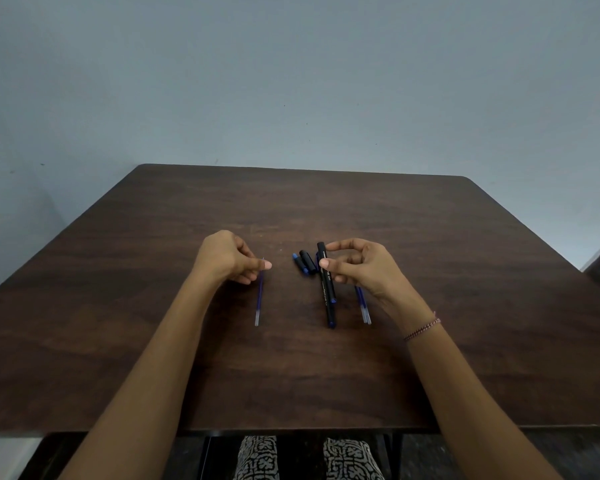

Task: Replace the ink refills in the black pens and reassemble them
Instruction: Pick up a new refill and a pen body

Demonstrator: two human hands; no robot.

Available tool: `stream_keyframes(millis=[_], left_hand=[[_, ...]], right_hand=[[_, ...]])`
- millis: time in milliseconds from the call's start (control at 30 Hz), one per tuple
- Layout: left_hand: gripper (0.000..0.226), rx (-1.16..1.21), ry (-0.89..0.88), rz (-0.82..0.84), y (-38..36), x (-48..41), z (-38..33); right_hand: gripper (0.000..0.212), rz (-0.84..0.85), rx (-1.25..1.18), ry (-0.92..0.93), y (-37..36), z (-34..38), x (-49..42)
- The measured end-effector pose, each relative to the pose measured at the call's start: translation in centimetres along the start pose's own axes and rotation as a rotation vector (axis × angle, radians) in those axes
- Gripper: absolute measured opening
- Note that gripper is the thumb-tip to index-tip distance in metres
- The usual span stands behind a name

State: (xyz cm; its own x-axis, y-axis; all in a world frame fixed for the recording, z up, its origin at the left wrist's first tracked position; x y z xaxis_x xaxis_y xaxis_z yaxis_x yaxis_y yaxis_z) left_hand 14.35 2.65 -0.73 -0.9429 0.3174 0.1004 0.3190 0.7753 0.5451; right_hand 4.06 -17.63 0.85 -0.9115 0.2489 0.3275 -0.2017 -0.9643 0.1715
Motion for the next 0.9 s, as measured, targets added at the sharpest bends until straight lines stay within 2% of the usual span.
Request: stream_keyframes(millis=[100, 167, 233, 300, 400, 467, 900], left_hand=[[0.021, 0.020, -0.140, -0.131, 1.2, -0.2, -1.3], [0.019, 0.135, -0.263, -0.194, 1.4, 0.2, -2.8], [0.016, 0.266, -0.349, -0.170, 0.4, 0.8, -4.5], [0.018, 0.384, -0.390, -0.056, -1.9, 1.5, -6.0], [0.024, 0.471, -0.380, 0.139, -5.5, 2.6, -7.2], [0.024, 0.484, -0.376, 0.179, -6.6, 2.9, -7.5], [0.027, 0.469, -0.379, 0.093, -7.2, 2.2, -7.6]], right_hand=[[0.032, -0.003, -0.029, 0.027, 0.1, 0.3, 0.1], [0.033, -0.019, -0.056, 0.058, 0.4, 0.7, 0.2], [0.034, -0.045, -0.054, 0.091, 0.6, 1.0, 0.3], [0.034, -0.060, -0.061, 0.126, 0.8, 1.3, 0.5], [0.032, -0.087, -0.115, 0.155, 1.2, 1.5, 0.5], [0.034, -0.110, -0.132, 0.158, 1.6, 1.5, 0.5], [0.026, -0.103, -0.175, 0.181, 1.9, 1.5, 0.2]])
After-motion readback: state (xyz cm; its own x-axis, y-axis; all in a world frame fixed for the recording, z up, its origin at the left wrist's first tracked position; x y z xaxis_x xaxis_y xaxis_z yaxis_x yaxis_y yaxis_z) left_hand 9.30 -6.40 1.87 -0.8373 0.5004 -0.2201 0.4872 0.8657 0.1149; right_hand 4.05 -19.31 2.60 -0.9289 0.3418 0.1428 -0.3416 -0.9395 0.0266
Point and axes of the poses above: each hand's wrist, its own x-axis away from the middle knuckle, its own y-axis out of the back of the hand, z = x × y, the point moved 10 cm from there along -x, towards the middle knuckle, and after that the axes turned 15 degrees about -y, right-handed, at the moved point
